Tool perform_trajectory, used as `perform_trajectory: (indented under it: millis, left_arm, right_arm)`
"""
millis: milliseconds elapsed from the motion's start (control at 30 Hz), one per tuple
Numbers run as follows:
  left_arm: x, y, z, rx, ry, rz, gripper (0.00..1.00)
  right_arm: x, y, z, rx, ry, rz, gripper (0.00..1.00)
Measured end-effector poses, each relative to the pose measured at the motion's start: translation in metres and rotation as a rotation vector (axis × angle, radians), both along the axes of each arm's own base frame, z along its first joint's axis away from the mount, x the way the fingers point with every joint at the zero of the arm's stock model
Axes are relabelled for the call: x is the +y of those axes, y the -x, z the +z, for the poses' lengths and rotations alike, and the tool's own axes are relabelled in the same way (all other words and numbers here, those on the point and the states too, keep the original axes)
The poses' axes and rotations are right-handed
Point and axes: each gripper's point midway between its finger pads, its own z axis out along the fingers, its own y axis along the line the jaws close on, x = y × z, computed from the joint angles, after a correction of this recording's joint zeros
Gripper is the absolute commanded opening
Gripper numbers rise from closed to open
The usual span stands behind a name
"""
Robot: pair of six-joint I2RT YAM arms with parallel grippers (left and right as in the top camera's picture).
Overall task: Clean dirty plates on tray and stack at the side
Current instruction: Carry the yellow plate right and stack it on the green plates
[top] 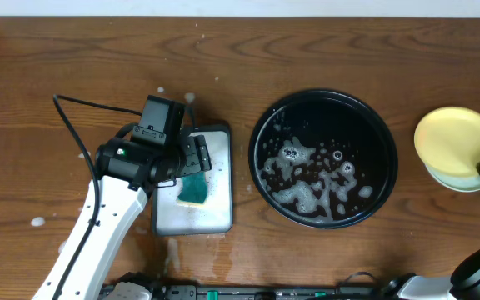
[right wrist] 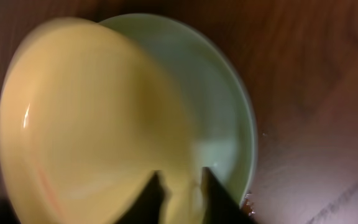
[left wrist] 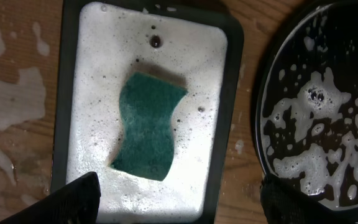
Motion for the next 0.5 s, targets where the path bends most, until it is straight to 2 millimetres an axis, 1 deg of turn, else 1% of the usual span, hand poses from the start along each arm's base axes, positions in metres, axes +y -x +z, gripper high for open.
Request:
perform_trajectory:
  millis: [33,67,167,233,300,367,400,433,467,500]
  left_arm:
    - [0.0,0.0,0.0,0.0,0.0,0.0,0.82]
    - [0.0,0.0,0.0,0.0,0.0,0.0,0.82]
    - [0.0,0.0,0.0,0.0,0.0,0.0,0.82]
    - [0.0,0.0,0.0,0.0,0.0,0.0,0.82]
    - [0.0,0.0,0.0,0.001,0.0,0.0,0.82]
    - [0.0,0.0,0.0,0.001,0.0,0.0,0.83]
    - [0.0,0.0,0.0,0.001,0.0,0.0,0.83]
    - [0.0,0.0,0.0,0.0,0.0,0.0,0.83]
    - [0.0,0.0,0.0,0.001,0.0,-0.001,0.83]
    - [0.0,0.0,0.0,0.0,0.0,0.0,0.82]
  right_arm:
    - [-0.001,0.002,-0.001,0.005,-0.002,-0.009,0.65]
    - [0.0,0.001,-0.001,0.002,-0.007,-0.01,0.69]
    - [0.009,-0.006,0.008,-0.048,-0.039,0.021,0.73]
    - [0.017,-0.013,0.024,-0.102,-0.04,0.052,0.73]
    - [0.033,-0.021,0.053,-0.17,-0.016,0.103,0.74]
    - [0.064,-0.031,0.093,-0.257,0.025,0.198,0.75]
    - [0.087,-0.037,0.117,-0.311,0.049,0.267,0.77]
    - [0.109,-0.039,0.137,-0.357,0.066,0.329,0.79]
    - [0.138,-0.039,0.159,-0.409,0.082,0.411,0.8]
    - [0.163,-0.036,0.176,-0.452,0.09,0.482,0.84]
